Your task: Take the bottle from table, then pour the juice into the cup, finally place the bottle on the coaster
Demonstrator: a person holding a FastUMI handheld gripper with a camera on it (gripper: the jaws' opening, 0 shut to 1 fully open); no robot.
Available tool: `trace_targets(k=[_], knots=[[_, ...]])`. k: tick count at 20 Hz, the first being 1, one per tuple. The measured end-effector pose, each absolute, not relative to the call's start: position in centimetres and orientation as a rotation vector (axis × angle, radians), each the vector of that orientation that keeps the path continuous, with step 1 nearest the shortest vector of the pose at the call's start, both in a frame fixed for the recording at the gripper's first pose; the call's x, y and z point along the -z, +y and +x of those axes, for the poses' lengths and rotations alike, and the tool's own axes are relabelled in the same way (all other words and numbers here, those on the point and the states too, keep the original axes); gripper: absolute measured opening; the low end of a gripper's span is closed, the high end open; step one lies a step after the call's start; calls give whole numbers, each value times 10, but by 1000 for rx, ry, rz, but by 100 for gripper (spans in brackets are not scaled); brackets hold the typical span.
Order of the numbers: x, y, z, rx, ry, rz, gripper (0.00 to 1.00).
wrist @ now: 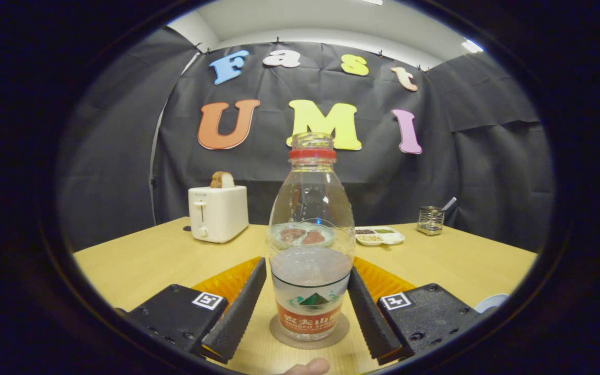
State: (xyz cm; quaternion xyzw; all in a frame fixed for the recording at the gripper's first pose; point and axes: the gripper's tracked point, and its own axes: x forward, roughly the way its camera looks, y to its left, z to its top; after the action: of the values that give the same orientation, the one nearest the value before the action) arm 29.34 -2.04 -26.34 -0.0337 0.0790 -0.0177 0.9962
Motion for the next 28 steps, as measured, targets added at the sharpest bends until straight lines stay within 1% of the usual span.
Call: trace_targets(k=[5, 9, 16, 19, 24, 28], knots=[[226, -28, 272, 94, 135, -110, 99], [182, -25, 245, 79, 101, -73, 100], [91, -39, 166, 67, 70, -96, 100], [58, -38, 130, 52, 86, -87, 100], [16, -42, 78, 76, 123, -122, 100], [-7, -37, 47, 67, 124, -119, 100]])
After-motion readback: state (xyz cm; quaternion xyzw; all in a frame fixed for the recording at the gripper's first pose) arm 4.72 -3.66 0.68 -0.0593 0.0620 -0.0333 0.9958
